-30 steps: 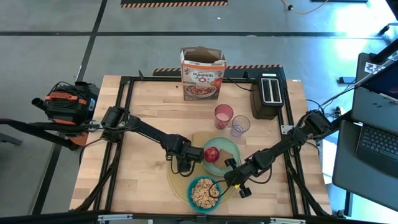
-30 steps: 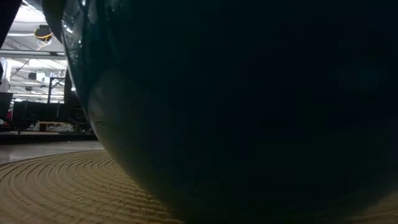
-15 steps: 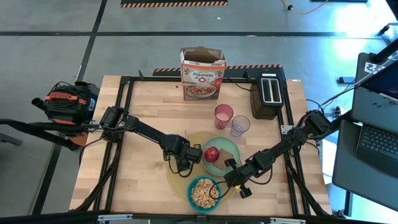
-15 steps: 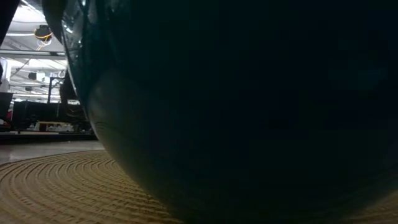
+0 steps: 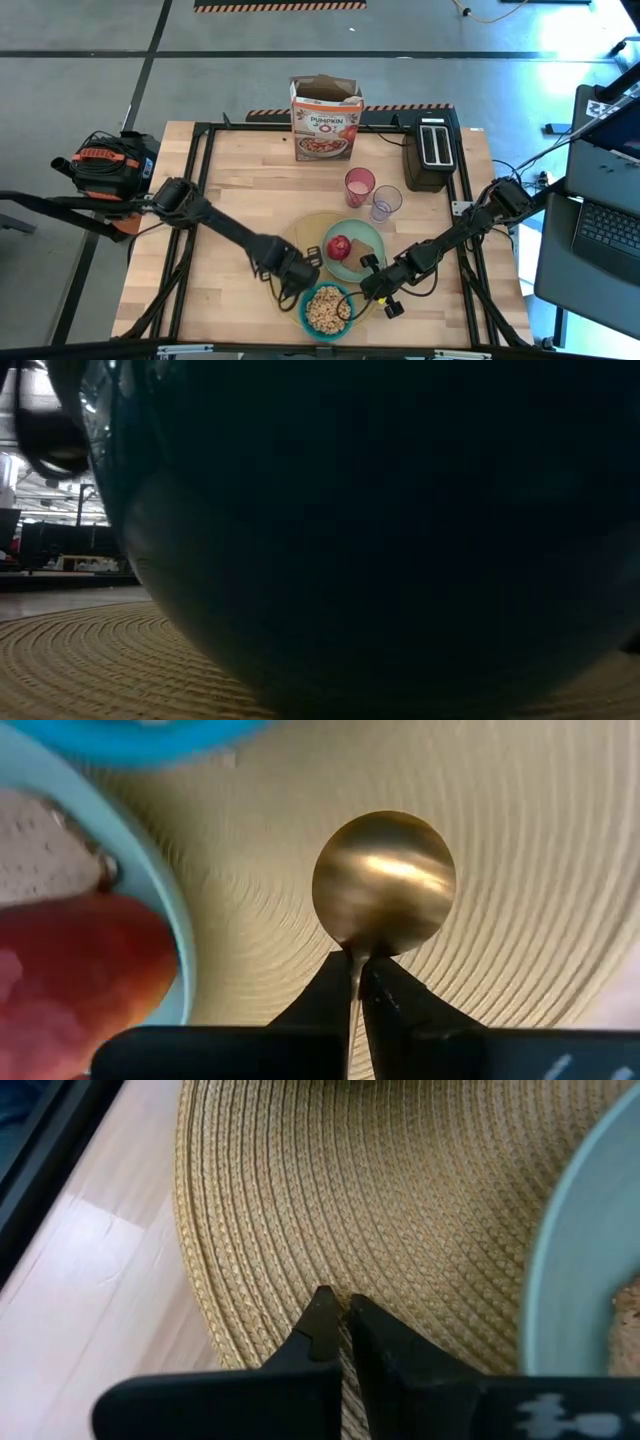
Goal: Arrange a breakfast setting
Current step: Put the spoon on the brown table mat to the left side of the blue bowl
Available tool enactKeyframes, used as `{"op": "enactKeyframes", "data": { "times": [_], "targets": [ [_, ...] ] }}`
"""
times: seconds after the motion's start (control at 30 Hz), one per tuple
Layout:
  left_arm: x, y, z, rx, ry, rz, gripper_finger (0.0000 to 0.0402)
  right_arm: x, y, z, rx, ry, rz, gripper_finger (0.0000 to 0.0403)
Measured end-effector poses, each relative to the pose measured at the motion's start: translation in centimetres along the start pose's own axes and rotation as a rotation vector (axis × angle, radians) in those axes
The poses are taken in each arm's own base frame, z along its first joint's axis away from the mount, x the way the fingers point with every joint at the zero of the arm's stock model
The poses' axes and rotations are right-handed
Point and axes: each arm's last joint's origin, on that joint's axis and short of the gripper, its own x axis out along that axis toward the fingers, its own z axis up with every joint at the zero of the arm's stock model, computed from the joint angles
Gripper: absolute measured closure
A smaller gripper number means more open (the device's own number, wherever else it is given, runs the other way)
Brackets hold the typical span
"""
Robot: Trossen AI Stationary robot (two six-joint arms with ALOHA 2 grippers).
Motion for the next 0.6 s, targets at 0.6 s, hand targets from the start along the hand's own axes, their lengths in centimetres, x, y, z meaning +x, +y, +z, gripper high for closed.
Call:
{"op": "enactKeyframes", "data": {
  "times": [0.6],
  "targets": [
    [-2.8,-6.2,7.3,-0.112,-0.106,0.054,0.0399,0.1,-0.3,0.3,-0.039,-0.053,-0.098,0.0395]
  ]
}}
